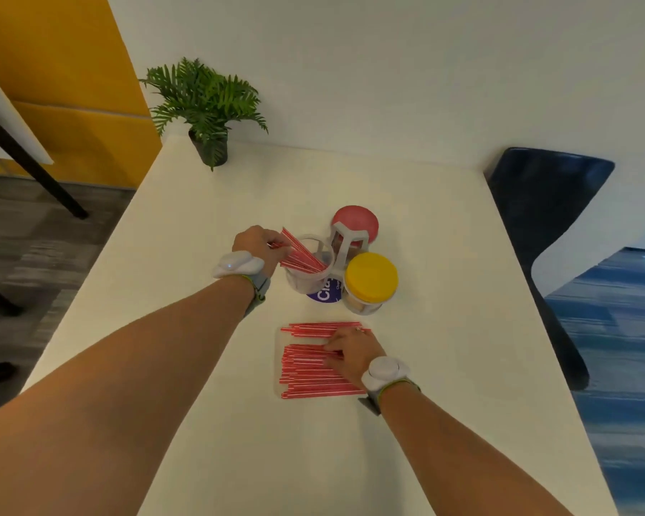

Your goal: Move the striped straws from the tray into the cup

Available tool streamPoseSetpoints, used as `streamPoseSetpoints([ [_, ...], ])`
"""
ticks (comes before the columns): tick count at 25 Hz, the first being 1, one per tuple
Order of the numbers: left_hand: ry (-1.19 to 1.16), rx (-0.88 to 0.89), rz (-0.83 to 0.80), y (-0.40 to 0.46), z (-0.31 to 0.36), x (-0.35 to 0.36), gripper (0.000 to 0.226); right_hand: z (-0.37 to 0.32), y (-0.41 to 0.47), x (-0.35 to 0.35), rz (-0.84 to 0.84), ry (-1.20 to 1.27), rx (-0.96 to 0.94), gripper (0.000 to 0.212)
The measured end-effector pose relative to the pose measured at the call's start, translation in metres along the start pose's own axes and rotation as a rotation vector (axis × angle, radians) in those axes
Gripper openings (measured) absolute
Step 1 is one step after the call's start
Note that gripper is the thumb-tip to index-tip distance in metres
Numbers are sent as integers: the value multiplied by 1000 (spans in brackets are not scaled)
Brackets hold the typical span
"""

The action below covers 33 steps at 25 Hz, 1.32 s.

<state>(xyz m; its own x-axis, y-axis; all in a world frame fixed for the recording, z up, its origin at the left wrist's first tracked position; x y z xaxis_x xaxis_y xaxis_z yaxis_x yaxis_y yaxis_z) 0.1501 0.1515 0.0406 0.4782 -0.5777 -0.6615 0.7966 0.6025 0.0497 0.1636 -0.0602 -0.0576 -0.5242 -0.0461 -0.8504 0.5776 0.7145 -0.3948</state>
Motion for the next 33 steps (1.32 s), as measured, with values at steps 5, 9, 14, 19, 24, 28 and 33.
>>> streamPoseSetpoints([
  [5, 30, 35, -35, 5, -6, 11, 24, 4, -3, -7, 31, 72, 28, 28],
  [9, -104, 62, 128, -7, -9, -1, 31, 8, -6, -17, 61, 183, 58, 26],
  [14, -99, -92, 218, -49, -64, 0, 30, 3, -6, -46, 203, 523, 121, 20],
  [19, -22, -60, -148, -91, -85, 50, 18, -40, 18, -112, 362, 743, -14, 22],
  [24, -39, -49, -316, -105, -75, 75, 22, -75, 55, -163, 458, 866, -102, 22],
  [28, 2, -33, -407, -109, -61, 86, 37, -80, 87, -153, 433, 842, -66, 21],
  [33, 43, 22, -555, -118, -60, 104, 60, -65, 105, -110, 383, 822, -30, 18],
])
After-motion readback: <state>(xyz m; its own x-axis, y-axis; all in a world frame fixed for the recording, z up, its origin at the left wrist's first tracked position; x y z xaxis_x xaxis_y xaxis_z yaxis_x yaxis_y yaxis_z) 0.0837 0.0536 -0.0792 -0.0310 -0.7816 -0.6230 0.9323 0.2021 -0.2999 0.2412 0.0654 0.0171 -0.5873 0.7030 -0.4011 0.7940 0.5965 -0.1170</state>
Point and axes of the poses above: each hand's wrist, its own y-axis towards the middle knuckle, its own x-axis out of the palm, z = x × y, the point moved 8 cm from there along y, towards the middle knuckle, and after that the axes turned 8 degrees about x, right-handed, at the moved point
